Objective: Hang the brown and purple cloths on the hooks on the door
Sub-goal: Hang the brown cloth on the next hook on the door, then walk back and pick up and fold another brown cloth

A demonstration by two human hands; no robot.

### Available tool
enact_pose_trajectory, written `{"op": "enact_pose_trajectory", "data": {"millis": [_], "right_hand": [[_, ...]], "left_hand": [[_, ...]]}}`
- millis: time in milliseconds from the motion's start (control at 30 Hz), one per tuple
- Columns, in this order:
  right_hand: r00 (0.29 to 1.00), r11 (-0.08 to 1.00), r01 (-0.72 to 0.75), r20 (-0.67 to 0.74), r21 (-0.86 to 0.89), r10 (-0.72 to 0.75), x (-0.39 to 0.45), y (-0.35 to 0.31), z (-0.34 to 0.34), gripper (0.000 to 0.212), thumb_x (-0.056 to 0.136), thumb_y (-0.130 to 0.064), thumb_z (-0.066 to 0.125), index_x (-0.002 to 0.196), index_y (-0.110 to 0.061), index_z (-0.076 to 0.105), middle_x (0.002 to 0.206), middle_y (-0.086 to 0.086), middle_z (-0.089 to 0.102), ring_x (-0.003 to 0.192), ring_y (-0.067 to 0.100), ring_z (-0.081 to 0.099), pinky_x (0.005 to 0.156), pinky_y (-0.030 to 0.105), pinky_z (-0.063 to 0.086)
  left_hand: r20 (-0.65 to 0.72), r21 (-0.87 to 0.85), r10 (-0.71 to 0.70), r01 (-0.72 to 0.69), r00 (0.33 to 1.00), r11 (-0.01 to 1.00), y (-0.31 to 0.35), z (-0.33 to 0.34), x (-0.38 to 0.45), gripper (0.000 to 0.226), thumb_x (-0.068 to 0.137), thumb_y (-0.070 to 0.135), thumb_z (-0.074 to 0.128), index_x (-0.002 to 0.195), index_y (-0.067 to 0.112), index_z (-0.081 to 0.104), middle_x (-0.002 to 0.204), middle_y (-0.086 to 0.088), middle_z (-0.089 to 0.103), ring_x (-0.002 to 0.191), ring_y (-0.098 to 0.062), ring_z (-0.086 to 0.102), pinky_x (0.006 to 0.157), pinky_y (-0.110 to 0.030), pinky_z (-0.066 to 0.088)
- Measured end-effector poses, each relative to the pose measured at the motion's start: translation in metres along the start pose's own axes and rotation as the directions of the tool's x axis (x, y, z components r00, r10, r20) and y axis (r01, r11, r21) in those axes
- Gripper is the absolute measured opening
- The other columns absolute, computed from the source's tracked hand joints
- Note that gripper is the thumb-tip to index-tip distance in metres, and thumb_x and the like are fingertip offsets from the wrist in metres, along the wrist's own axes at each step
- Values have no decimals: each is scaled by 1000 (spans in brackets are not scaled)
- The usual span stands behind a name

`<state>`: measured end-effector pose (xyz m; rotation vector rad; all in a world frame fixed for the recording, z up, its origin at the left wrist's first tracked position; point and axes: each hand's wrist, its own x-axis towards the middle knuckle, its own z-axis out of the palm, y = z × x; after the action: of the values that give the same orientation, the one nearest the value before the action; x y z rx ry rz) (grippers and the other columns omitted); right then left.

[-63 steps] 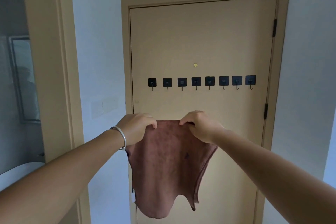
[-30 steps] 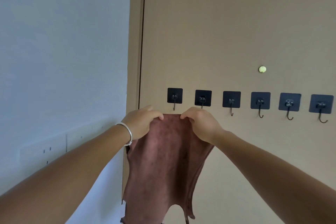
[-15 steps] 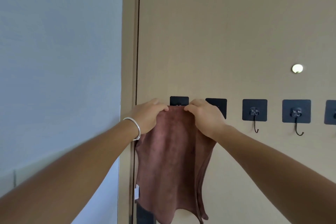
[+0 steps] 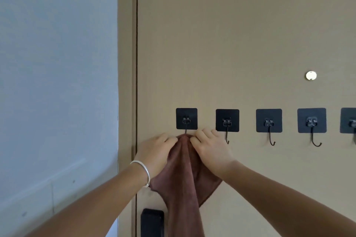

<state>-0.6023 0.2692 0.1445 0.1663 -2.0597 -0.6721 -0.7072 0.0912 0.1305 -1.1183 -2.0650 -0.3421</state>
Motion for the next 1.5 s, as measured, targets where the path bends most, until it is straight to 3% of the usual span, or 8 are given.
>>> {"op": "enact_pose_trajectory", "data": {"millis": [167, 333, 500, 800, 967, 1100, 1267, 1500], "right_hand": [[994, 993, -98, -38, 61, 100, -7, -13, 2, 9, 74, -14, 72, 82, -15, 69, 88, 3, 62, 76, 24, 59, 64, 33, 47], [981, 968, -192, 27, 159, 190, -6, -16, 1, 13, 69, -9, 74, 80, -16, 70, 75, 1, 65, 64, 23, 58, 52, 32, 47], [971, 951, -235, 93, 202, 220, -15, -10, -7, 18, 75, -11, 69, 91, -17, 72, 71, -1, 68, 61, 23, 59, 53, 32, 48], [952, 948, -238, -145, 210, 271, -58, 42, -56, 17, 79, 0, 65, 92, -8, 71, 93, 4, 67, 92, 26, 61, 77, 36, 48], [918, 920, -390, -60, 38, 391, -110, 71, -99, 21, 78, -5, 69, 99, -9, 70, 98, 4, 66, 101, 26, 59, 90, 33, 44], [829, 822, -547, 34, -159, 558, -164, 88, -150, 27, 78, -12, 70, 104, -11, 68, 102, 4, 65, 101, 27, 59, 92, 37, 44], [634, 616, -652, 129, -441, 763, -233, 82, -235, 30, 86, -31, 61, 114, -20, 63, 112, -2, 60, 109, 22, 54, 99, 38, 42], [418, 264, -639, -38, -723, 908, -322, 33, -386, 32, 80, -33, 68, 109, -21, 64, 107, 0, 62, 103, 25, 57, 95, 41, 44]], "left_hand": [[42, -194, -95, 102, 995, 976, 21, 10, -11, 29, 88, 13, 42, 110, 27, 54, 98, 4, 55, 91, -21, 56, 75, -31, 43], [65, -153, -112, 121, 992, 981, 23, -5, 0, 19, 90, 11, 45, 95, 19, 61, 96, 3, 48, 89, -21, 52, 75, -35, 43], [-106, -141, -206, 190, 973, 971, 28, -35, 19, 25, 90, 13, 47, 104, 24, 65, 100, 3, 52, 95, -21, 54, 76, -33, 45], [-323, -211, 89, -163, 942, 964, 97, -37, 46, 30, 84, 8, 54, 110, 19, 64, 108, 3, 63, 99, -21, 56, 80, -36, 46], [-331, -263, 170, -264, 928, 928, 156, -24, 57, 41, 89, 17, 51, 129, 17, 54, 122, 3, 59, 114, -19, 52, 93, -35, 43], [-308, -309, 293, -386, 905, 869, 212, -16, 63, 46, 87, 20, 49, 133, 15, 51, 124, 0, 58, 115, -21, 52, 93, -37, 43], [-249, -383, 438, -503, 864, 775, 299, -14, 48, 54, 95, 36, 37, 145, 17, 32, 145, 0, 41, 135, -20, 32, 111, -39, 27], [-343, -537, 597, -673, 725, 508, 446, -64, -10, 58, 96, 45, 33, 149, 20, 26, 150, 1, 34, 140, -19, 24, 113, -42, 21]]}}
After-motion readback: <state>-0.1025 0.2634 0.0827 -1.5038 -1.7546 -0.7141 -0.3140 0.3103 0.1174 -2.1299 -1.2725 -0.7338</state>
